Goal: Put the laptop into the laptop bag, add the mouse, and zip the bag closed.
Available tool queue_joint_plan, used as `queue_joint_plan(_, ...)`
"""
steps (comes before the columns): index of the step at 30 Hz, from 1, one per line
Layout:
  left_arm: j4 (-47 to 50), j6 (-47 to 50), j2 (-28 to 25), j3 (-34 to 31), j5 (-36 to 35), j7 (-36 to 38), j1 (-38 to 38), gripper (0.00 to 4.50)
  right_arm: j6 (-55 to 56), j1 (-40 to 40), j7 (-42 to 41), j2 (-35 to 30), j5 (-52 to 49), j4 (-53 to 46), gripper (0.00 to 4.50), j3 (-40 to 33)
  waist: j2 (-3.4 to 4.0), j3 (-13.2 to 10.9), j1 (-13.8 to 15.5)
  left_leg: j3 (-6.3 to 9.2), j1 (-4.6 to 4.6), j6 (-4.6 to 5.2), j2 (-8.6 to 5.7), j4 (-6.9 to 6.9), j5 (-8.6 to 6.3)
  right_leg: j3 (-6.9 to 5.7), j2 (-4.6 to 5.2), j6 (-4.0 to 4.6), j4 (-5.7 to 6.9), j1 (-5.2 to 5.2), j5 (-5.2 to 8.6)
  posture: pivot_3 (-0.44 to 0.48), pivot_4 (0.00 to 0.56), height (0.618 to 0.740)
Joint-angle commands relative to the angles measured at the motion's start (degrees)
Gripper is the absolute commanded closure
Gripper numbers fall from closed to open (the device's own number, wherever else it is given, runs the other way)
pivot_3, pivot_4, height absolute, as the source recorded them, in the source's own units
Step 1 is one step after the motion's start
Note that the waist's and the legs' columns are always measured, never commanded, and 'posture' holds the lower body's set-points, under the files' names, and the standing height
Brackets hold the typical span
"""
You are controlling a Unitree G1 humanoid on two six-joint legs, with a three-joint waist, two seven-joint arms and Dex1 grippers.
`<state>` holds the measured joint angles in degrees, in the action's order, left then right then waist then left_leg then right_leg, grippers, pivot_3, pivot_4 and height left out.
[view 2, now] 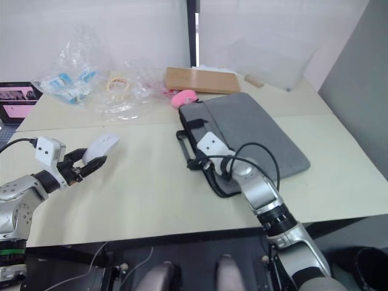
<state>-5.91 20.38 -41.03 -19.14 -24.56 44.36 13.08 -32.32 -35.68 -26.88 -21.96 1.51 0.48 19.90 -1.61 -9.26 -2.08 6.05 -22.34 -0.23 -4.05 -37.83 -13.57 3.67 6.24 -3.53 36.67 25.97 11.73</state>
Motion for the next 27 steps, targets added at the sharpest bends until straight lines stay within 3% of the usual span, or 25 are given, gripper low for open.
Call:
queue_joint_plan(1,2.2,0.2,-0.3,-1.4,-1.0,-0.2,0.1,1.67,-0.8,-0.3,-0.9,-0.9,-0.6,-2.3,4.49,-3.6,0.0,0.0,0.0,0.0,0.0,0.0,0.0,0.0,0.0,0.0,0.0,0.0,0.0,-0.01,0.0,0.0,0.15,0.74)
queue_joint_plan(7,3.6,0.3,-0.2,-0.3,-1.8,1.4,0.3,1.67,-5.6,-0.9,-3.2,0.3,-5.6,-6.3,4.49,-8.1,0.0,0.0,0.0,0.01,0.0,0.0,0.0,0.0,0.0,0.0,0.0,0.0,0.0,0.0,0.0,0.0,0.15,0.74)
queue_joint_plan(11,5.3,1.6,-0.4,1.1,-2.7,3.4,1.3,1.67,-14.2,-3.3,-5.1,2.2,-14.6,-11.2,4.49,-15.3,0.0,0.0,-0.1,0.08,-0.02,0.01,0.03,0.0,0.0,0.0,0.01,0.0,-0.01,0.0,0.0,0.0,0.15,0.74)
queue_joint_plan(18,4.9,2.1,-0.2,4.8,-2.7,5.8,5.2,1.67,-21.4,-8.1,-6.9,1.0,-22.1,-13.9,4.49,-21.3,0.0,0.0,-0.6,0.08,-0.01,0.01,0.02,0.02,-0.01,0.0,-0.03,0.0,0.02,0.06,0.0,0.0,0.15,0.74)
queue_joint_plan(27,-1.7,-1.0,8.4,17.9,2.3,9.0,18.2,1.67,-22.8,-12.6,-5.6,1.7,-27.6,-12.0,4.49,-26.7,0.0,0.0,-0.7,-0.07,-0.09,0.02,-0.01,0.01,-0.01,0.0,-0.02,0.01,0.02,0.1,-0.01,0.0,0.15,0.74)
